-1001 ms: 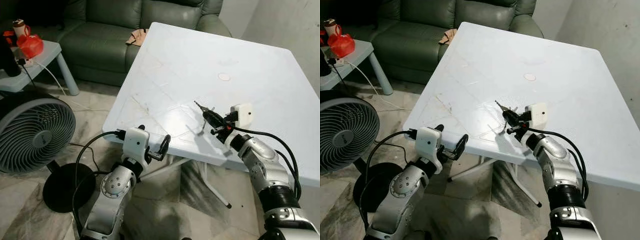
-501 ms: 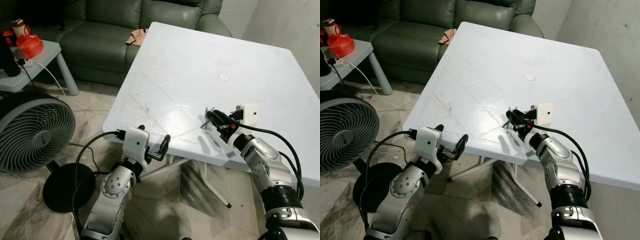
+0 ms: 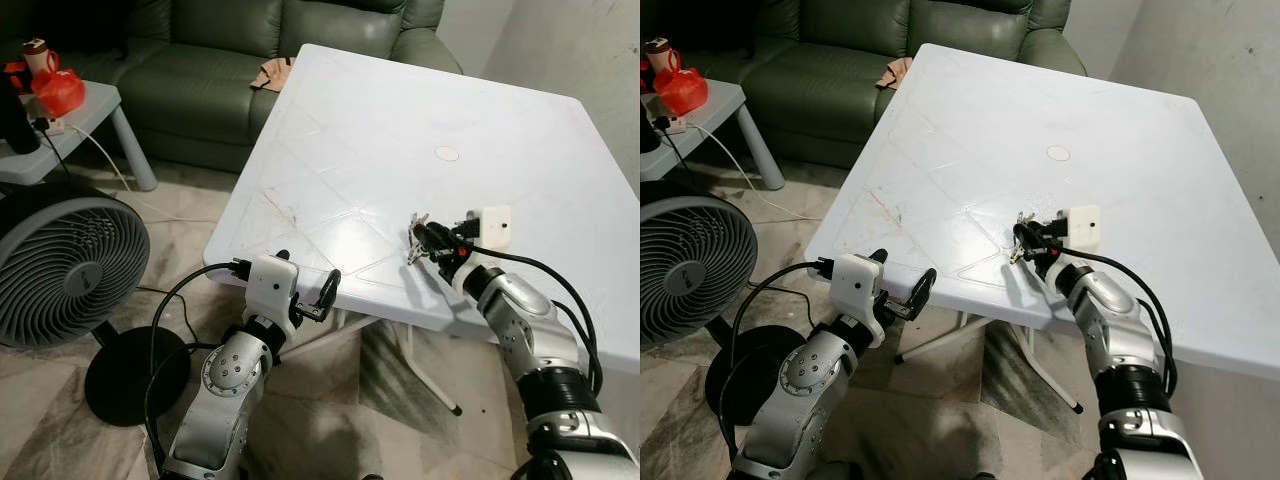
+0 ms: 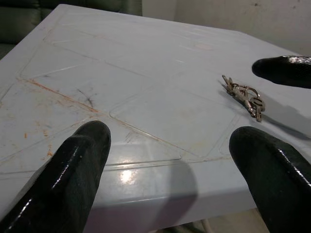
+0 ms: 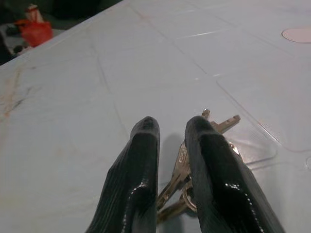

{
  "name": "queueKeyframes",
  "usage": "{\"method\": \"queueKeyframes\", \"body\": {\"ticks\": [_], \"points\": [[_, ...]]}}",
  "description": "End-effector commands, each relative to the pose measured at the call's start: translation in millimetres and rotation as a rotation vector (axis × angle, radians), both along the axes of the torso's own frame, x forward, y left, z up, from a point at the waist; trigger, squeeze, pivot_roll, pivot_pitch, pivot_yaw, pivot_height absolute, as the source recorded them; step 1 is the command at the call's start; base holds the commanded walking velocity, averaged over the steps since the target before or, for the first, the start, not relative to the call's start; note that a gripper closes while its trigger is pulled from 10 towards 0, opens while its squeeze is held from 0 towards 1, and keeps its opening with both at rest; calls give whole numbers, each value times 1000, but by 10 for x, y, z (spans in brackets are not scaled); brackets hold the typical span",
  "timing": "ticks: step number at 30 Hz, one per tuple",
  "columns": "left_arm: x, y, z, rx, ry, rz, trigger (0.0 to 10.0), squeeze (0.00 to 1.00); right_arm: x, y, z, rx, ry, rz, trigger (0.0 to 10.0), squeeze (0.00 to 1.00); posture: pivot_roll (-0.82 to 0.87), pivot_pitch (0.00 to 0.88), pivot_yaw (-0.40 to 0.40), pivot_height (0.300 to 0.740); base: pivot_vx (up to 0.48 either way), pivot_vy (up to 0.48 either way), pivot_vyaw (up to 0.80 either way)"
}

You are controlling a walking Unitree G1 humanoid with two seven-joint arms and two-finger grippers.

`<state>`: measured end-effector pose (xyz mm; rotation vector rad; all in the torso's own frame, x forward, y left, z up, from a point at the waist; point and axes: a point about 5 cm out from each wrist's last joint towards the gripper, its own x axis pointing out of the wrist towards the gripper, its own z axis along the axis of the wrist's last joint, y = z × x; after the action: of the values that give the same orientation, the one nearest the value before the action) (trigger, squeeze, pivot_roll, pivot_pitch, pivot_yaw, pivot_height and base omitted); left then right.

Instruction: Hang keys on a hook

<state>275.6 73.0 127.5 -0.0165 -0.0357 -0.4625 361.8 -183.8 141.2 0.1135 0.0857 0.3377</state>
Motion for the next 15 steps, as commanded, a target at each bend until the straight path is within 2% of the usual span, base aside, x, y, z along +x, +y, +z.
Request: {"method": "queueKeyframes", "body": {"ticks": [1,7,15], "points": [[-15,-33,-8,1,4,-2,10000,0,15,-9,-46,-25,36,-28,10000,0,54,148,-112,711,0,0,0],[-19,-30,-8,0,4,1,10000,0,39,-40,-104,-71,77,-66,10000,0,59,148,-115,711,0,0,0],[-25,-34,-11,-3,7,1,10000,0,36,-211,-173,-104,104,-148,10000,0,54,150,-114,711,0,0,0]]}}
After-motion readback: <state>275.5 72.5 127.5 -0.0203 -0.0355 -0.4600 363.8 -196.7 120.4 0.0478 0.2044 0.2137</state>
